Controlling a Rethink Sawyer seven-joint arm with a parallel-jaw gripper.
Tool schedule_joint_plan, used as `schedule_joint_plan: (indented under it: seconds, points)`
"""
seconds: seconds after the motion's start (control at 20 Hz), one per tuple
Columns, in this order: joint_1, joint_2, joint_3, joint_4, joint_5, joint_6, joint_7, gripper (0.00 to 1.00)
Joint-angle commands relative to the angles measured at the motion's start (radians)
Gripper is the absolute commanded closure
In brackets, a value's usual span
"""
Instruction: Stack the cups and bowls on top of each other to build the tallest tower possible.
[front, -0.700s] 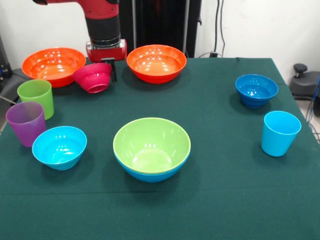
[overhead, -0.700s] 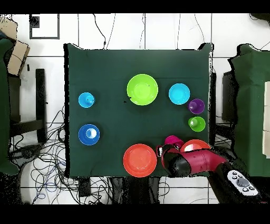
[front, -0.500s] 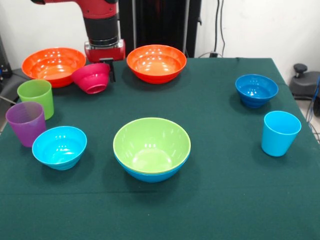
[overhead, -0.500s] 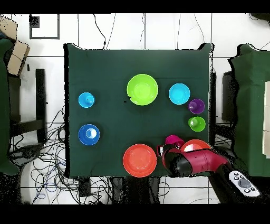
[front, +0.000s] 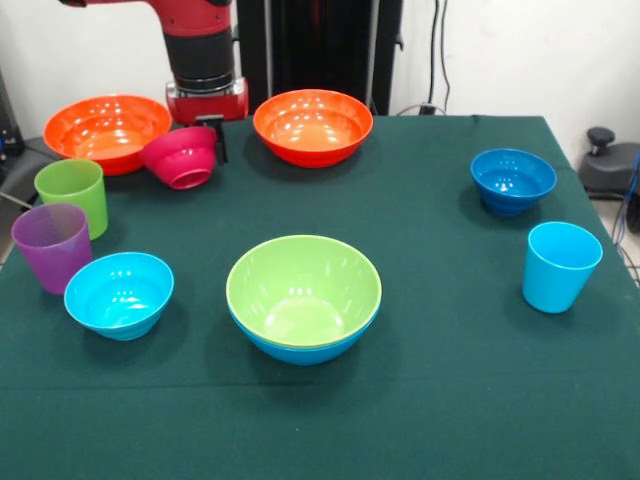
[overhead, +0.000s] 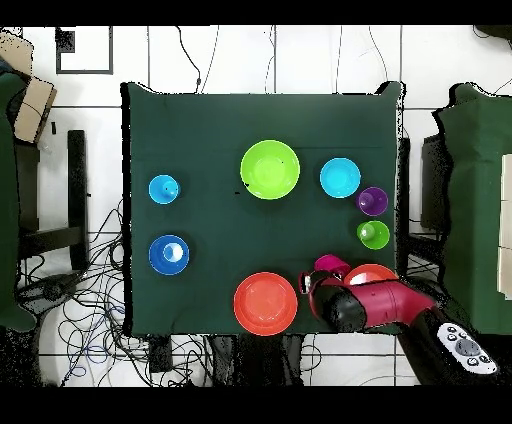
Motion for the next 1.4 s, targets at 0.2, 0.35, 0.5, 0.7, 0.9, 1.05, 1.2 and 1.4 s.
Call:
schedule_joint_plan:
  seconds: [0.2, 0.35, 0.5, 0.7, 0.9, 1.05, 1.2, 1.4]
  points:
    - [0.083, -0.117, 0.188, -0.048, 0.235, 0.313, -0.101, 1.00]
    - [0.128, -0.106, 0.190, -0.107, 0.272, 0.362, -0.084, 1.00]
    - [0.182, -0.103, 0.178, -0.169, 0.308, 0.422, -0.059, 1.00]
    - [0.246, -0.093, 0.163, -0.244, 0.359, 0.499, -0.025, 1.00]
    - [0.304, -0.056, 0.143, -0.328, 0.408, 0.566, 0.007, 1.00]
    - [0.356, -0.036, 0.123, -0.396, 0.436, 0.608, 0.038, 1.00]
    - [0.404, -0.020, 0.103, -0.475, 0.461, 0.677, 0.054, 1.00]
    - [0.449, -0.017, 0.090, -0.566, 0.492, 0.784, 0.049, 1.00]
